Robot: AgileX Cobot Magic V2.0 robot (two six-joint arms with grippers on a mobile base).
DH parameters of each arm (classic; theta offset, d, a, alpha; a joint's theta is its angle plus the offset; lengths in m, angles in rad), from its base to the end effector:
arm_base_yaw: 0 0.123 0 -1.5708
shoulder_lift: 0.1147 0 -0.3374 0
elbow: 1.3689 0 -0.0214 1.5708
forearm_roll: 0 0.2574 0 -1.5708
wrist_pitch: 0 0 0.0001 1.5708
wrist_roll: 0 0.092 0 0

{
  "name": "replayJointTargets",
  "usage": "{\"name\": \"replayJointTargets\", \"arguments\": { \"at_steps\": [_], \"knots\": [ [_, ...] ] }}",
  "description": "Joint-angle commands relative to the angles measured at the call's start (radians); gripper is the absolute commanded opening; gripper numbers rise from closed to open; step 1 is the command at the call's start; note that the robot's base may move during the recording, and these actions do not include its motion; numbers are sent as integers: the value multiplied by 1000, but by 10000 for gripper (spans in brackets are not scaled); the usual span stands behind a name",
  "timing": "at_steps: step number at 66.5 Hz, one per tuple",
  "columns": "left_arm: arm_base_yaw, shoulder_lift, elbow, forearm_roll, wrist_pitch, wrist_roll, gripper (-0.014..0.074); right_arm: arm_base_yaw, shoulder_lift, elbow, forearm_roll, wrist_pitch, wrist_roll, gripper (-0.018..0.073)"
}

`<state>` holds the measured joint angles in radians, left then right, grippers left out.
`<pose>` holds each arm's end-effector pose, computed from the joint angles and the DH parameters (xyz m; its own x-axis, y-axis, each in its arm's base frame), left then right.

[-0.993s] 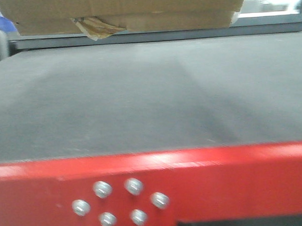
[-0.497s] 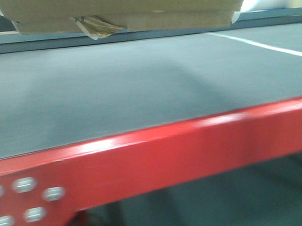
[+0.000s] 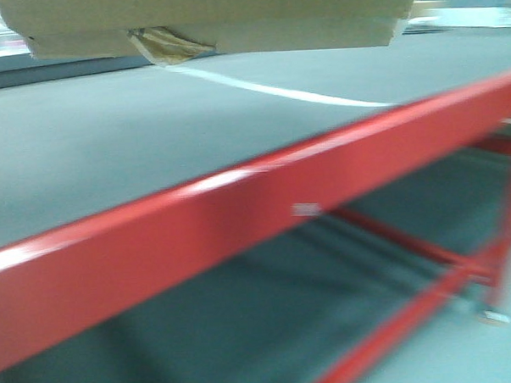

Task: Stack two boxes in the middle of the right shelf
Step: 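Carry the held boxes while driving to the steel shelf rack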

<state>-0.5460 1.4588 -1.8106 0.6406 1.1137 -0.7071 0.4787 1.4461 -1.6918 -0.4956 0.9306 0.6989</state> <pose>0.2732 -0.1082 0.5464 -0.4553 -0.0981 -0.8849 -0.1270 0.9909 -0.0445 0.2878 0.1098 0.5213 -0.4701 0.1486 -0.8700 0.0460 0.9885 0.1440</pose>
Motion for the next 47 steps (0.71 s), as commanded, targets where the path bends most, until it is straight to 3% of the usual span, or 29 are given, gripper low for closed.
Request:
{"name": "replayJointTargets", "arguments": {
  "at_steps": [1,47],
  "knots": [
    [-6,-11,-9,21,-34,-8,-111,-1,-11,-13,-29,-49,10,-154],
    [-6,-11,-9,21,-34,-8,-111,-1,-11,-13,-29,-49,10,-154]
  ]
}}
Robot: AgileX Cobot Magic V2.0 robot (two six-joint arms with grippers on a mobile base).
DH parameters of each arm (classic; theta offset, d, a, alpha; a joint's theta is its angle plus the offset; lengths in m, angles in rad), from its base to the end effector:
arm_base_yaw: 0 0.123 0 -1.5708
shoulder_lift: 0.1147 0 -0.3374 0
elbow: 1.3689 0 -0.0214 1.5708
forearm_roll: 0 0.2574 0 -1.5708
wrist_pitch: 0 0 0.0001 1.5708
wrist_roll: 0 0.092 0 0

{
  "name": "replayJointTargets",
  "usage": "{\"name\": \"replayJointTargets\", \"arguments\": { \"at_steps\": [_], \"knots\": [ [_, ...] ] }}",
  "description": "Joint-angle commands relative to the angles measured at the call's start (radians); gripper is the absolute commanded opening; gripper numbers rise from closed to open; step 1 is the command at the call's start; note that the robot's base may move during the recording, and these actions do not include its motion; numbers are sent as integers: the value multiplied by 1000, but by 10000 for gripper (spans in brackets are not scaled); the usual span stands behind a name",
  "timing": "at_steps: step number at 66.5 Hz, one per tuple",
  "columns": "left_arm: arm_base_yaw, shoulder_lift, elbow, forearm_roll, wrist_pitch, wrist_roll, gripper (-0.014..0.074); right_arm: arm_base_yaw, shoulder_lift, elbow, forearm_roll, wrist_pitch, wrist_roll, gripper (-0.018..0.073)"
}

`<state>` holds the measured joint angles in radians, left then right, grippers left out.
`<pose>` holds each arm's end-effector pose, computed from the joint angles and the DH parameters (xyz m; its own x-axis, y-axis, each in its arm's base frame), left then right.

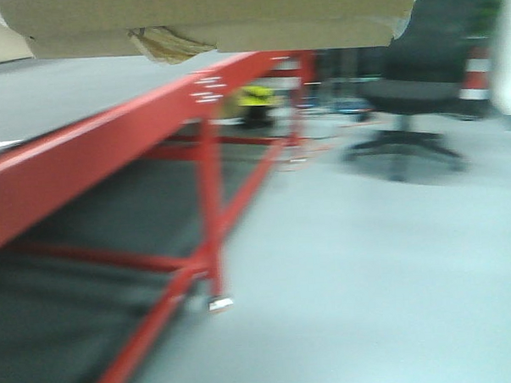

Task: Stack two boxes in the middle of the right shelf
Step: 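Carry the held boxes while driving to the steel shelf rack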

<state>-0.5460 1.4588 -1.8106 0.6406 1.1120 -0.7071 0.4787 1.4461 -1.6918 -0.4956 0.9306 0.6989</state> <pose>0.2732 -0.1083 0.5466 -0.4542 -0.0980 -0.8855 -0.1260 0.9910 -0.0451 0.2878 0.1098 0.5213 -0.4701 0.1486 -0.8700 0.0460 0.9885 0.1440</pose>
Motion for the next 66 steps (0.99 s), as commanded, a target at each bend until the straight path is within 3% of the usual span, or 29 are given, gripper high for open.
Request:
{"name": "replayJointTargets", "arguments": {
  "at_steps": [1,66],
  "knots": [
    [-6,-11,-9,21,-32,-8,-111,-1,-11,-13,-29,-49,10,-154],
    [-6,-11,-9,48,-32,-8,-111,-1,-11,-13,-29,-49,10,-154]
  ]
}}
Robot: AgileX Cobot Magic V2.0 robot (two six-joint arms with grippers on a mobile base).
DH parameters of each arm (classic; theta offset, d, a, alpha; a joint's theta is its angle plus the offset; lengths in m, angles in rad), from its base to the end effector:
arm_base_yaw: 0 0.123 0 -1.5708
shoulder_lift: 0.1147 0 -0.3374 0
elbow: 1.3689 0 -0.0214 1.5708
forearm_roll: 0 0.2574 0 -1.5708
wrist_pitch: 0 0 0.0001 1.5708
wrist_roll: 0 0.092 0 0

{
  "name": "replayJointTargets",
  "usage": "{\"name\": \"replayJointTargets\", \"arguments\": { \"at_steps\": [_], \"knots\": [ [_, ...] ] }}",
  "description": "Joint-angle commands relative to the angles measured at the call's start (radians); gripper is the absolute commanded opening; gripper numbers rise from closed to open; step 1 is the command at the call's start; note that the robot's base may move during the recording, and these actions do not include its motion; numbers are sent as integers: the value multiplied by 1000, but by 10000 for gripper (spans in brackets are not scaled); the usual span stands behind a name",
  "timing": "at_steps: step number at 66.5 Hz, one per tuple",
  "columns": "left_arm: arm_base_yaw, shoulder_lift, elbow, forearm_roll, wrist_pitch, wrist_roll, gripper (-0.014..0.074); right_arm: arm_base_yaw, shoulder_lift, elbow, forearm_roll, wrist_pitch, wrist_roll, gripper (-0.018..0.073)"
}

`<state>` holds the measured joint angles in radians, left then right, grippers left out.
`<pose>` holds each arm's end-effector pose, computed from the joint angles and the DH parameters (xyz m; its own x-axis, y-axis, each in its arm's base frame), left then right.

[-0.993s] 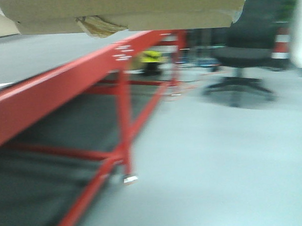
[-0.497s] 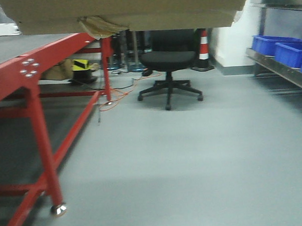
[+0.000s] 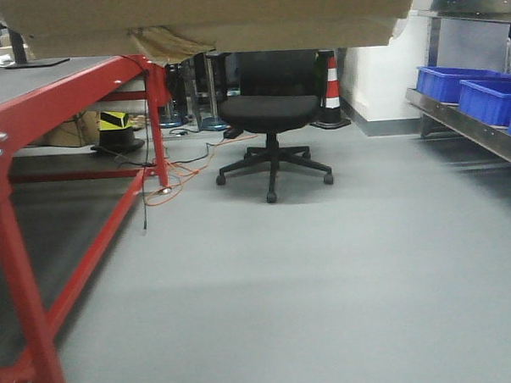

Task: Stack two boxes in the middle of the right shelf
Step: 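Carry the held boxes while driving to the steel shelf rack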

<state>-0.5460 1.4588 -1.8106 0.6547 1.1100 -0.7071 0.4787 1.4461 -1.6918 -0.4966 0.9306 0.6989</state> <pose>0.2735 -0.1075 0.5473 -0.4464 -0.0909 -0.8902 -0.1306 0.9908 -0.0357 0.2878 0.1097 0.5213 -0.4697 0.1481 -0.8703 0.0462 0.9886 0.1432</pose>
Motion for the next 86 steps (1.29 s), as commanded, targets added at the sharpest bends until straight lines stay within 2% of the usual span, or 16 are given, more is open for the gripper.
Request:
{"name": "replayJointTargets", "arguments": {
  "at_steps": [1,86],
  "knots": [
    [-6,-11,-9,34,-30,-8,-111,-1,-11,-13,-28,-49,10,-154],
    [-6,-11,-9,59,-30,-8,-111,-1,-11,-13,-28,-49,10,-154]
  ]
}}
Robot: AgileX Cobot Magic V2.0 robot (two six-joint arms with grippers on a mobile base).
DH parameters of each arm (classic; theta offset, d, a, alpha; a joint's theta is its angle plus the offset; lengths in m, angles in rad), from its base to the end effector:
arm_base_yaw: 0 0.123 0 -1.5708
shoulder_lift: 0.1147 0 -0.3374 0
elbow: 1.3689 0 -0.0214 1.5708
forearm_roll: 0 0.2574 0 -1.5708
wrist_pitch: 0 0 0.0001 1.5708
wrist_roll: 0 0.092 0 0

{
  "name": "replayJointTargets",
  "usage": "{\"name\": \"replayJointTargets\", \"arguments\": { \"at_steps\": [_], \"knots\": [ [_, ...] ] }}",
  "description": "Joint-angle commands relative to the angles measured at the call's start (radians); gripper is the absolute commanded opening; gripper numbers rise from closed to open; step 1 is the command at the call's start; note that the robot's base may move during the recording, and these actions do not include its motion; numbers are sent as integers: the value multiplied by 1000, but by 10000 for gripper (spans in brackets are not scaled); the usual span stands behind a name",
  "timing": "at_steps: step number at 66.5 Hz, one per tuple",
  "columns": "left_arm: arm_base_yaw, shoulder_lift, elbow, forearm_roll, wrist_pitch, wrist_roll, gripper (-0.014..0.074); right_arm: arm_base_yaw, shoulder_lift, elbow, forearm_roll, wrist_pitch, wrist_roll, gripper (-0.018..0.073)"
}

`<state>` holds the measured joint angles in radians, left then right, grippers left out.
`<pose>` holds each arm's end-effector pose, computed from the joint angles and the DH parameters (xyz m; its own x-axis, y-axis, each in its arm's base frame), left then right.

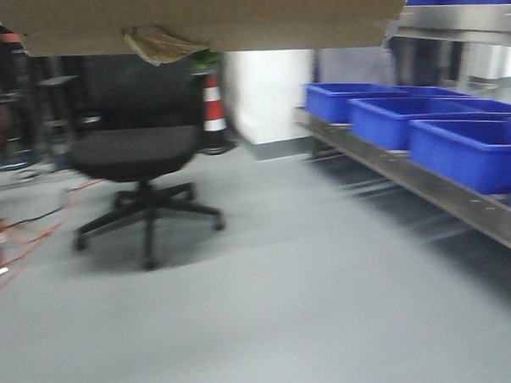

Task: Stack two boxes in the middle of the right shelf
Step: 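Carry the held boxes while driving to the steel shelf rack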

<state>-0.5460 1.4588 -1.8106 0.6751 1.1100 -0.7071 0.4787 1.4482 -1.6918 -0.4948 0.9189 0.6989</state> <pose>0.2738 -0.1061 0.5483 -0.4371 -0.0806 -0.8958 -0.1389 0.9901 -0.0214 0.2889 0.1108 0.5214 -0.4642 0.1485 -0.8732 0.0394 0.9883 0.1472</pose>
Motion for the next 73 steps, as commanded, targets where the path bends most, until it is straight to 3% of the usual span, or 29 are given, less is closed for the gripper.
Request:
{"name": "replayJointTargets", "arguments": {
  "at_steps": [1,73],
  "knots": [
    [-6,-11,-9,39,-30,-8,-111,-1,-13,-13,-30,-37,10,-154],
    [-6,-11,-9,54,-30,-8,-111,-1,-13,-13,-30,-37,10,-154]
  ]
}}
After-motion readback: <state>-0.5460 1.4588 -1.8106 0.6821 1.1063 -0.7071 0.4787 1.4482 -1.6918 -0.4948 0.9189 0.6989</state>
